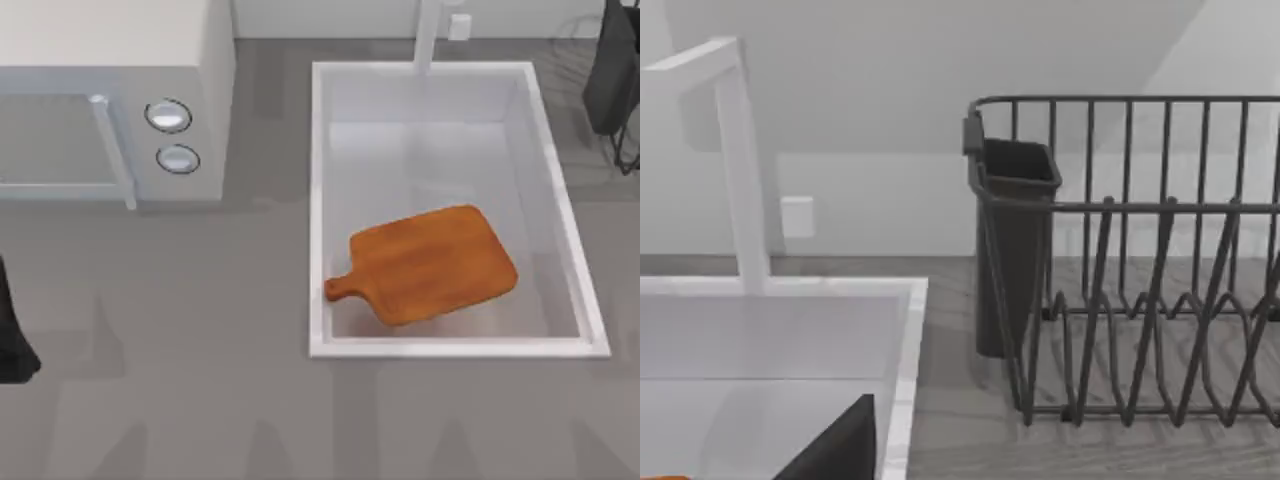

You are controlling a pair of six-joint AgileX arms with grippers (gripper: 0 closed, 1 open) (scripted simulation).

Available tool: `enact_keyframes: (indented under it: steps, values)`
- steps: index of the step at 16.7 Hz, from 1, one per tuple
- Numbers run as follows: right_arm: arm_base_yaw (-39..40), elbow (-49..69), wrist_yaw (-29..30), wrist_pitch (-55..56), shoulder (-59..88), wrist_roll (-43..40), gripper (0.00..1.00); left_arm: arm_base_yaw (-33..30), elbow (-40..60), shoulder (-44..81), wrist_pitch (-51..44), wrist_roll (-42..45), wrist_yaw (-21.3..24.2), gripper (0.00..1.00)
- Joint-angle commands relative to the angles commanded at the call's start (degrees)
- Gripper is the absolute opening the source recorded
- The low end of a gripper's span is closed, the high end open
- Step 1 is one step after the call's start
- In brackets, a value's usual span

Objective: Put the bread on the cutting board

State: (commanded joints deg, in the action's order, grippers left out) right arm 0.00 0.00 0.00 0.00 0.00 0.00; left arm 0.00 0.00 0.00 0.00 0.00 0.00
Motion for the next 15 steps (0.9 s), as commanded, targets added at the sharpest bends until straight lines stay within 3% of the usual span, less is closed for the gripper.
enact_keyframes:
  steps: [7,15]
  values:
    - [-1.42,8.22,0.16,-6.11,9.09,-1.19,1.0,0.0,0.0,0.0,0.0,0.0,0.0,1.0]
    - [-5.82,36.28,0.04,-29.23,51.89,-5.44,1.0,0.0,0.0,0.0,0.0,0.0,0.0,1.0]
